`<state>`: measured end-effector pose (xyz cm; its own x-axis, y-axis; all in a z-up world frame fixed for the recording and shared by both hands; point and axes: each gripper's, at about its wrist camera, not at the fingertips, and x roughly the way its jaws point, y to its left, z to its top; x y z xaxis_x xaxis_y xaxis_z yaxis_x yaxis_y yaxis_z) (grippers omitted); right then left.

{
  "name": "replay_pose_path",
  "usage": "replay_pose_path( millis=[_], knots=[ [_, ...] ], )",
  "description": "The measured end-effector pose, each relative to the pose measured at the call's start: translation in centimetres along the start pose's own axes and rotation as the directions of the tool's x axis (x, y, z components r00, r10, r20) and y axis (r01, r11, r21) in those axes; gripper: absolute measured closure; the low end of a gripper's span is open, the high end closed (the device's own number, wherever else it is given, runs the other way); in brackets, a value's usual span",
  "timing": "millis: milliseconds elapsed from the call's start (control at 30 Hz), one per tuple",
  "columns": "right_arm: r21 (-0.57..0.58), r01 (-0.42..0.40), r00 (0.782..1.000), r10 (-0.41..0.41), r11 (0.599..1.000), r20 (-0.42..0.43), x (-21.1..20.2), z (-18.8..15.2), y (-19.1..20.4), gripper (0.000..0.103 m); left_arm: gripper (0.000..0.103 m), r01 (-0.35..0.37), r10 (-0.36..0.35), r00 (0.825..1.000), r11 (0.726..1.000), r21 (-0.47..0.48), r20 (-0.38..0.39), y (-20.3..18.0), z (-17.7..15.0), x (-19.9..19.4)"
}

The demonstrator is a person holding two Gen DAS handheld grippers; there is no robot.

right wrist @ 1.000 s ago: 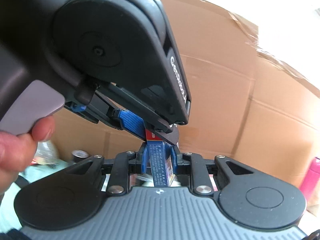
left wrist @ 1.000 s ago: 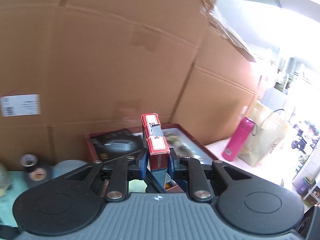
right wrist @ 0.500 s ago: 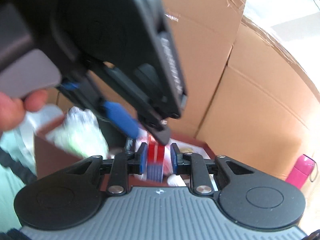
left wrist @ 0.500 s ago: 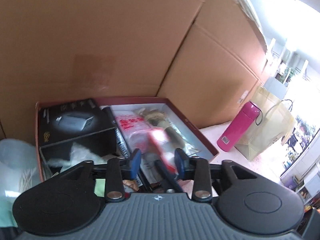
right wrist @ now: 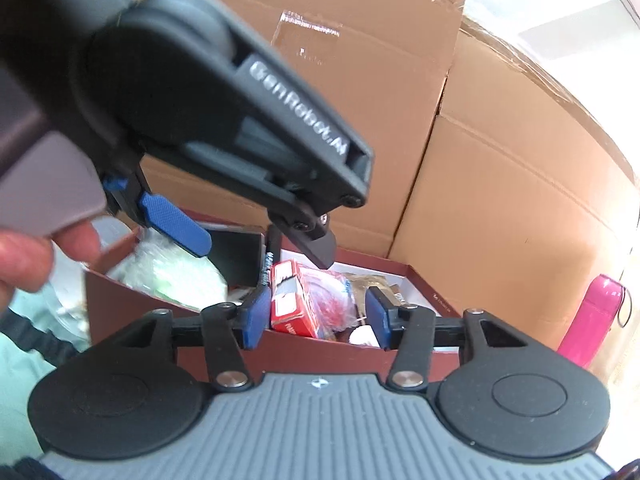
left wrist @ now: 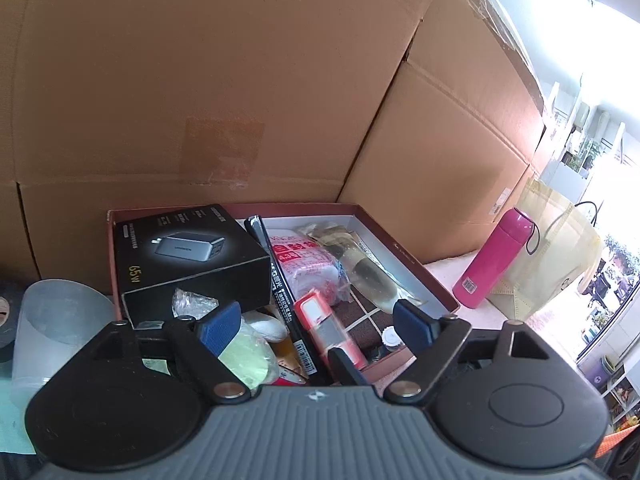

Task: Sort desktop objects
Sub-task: 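Open the left gripper to drop the card box into the maroon box, then withdraw the left gripper and move it toward the black tape rolls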

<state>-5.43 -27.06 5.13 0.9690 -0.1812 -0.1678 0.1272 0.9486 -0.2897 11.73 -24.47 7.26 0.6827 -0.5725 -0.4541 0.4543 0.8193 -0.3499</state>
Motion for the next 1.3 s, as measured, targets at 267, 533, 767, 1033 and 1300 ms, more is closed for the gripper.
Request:
replay_pose_path(
  millis=[267, 533, 767, 1033, 1300],
  knots=[
    [0.024, -0.032, 0.999, 0.033, 0.999, -0.027, 1.8, -0.4, 0.3, 0.052, 0.007, -0.031, 0.031, 0.999, 0.999, -0.010, 0.006, 0.9, -0.5, -1.7],
    [0.058, 0.001, 1.000, 0.000, 0.998, -0.010, 2.9, -0.2, -1.0, 0.002, 0.002, -0.065, 0.065, 0.998, 0.998, 0.024, -0.002, 1.2, -1.4, -3.4],
    [0.047, -0.017, 1.000, 0.018, 0.999, -0.025, 1.4, 0.2, 0.8, 0.002, 0.002, -0.108, 0.108, 0.994, 0.994, 0.032, 0.000, 1.2, -2.1, -4.7],
    [0.012, -0.043, 0.999, 0.043, 0.999, -0.020, -0.3, 1.3, 3.2, 0.002, 0.002, -0.116, 0.116, 0.993, 0.993, 0.021, 0.008, 2.5, -3.1, -7.1],
    [-0.047, -0.124, 0.992, 0.123, 0.991, -0.018, -2.2, 1.8, 6.9, 0.002, 0.002, -0.156, 0.157, 0.988, 0.986, -0.060, 0.015, 5.8, -5.8, -10.7]
  ],
)
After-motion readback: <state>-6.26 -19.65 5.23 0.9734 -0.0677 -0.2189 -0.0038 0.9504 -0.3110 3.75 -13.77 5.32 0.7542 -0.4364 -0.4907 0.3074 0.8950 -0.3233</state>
